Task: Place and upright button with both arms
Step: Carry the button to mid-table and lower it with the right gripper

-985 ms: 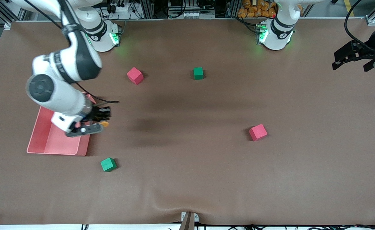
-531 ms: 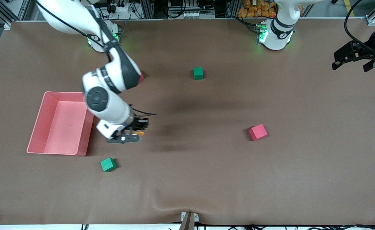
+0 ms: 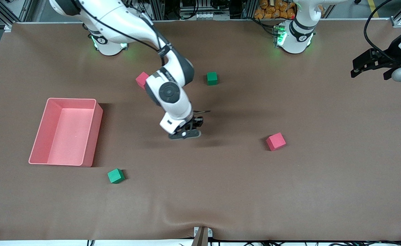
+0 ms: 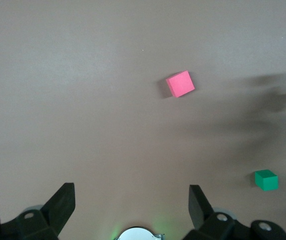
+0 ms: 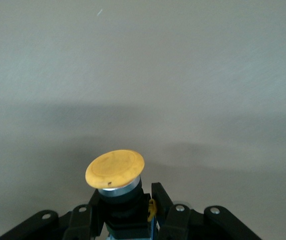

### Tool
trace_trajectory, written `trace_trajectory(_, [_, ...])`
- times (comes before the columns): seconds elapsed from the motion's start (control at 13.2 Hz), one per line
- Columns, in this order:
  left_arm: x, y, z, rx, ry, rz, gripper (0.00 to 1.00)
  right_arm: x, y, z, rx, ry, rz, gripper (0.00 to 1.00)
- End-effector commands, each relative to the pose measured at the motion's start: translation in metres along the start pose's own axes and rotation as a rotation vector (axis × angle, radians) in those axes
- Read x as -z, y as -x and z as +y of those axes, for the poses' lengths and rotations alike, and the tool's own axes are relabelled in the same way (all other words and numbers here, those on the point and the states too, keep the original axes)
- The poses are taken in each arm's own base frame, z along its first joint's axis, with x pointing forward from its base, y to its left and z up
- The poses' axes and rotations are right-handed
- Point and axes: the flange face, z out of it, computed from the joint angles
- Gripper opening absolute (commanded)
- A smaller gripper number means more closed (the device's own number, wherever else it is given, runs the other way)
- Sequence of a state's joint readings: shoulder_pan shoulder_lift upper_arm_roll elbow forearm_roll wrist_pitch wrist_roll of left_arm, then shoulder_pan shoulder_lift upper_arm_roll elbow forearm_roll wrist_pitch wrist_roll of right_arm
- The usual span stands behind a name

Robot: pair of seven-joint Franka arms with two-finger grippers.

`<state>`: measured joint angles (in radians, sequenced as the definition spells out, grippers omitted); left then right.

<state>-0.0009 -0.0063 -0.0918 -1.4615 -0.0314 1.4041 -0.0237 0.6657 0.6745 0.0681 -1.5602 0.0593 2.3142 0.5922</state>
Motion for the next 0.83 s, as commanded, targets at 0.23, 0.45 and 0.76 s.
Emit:
trace_trajectory(0.23, [-0.002, 0.0, 0.008, -0.022, 0.019, -0.016, 1.0, -0.045, -0.001, -0.043, -0.038, 0.033, 0.029, 0.05])
trace_trajectory(0.45, [-0.004, 0.001, 0.008, -0.025, 0.018, -0.028, 1.0, -0.066, -0.004, -0.056, -0.064, 0.049, 0.052, 0.65])
trace_trajectory(0.76, [-0.013, -0.003, 0.012, -0.033, 0.023, -0.056, 1.0, -0.041, -0.014, -0.049, -0.058, 0.067, 0.081, 1.0])
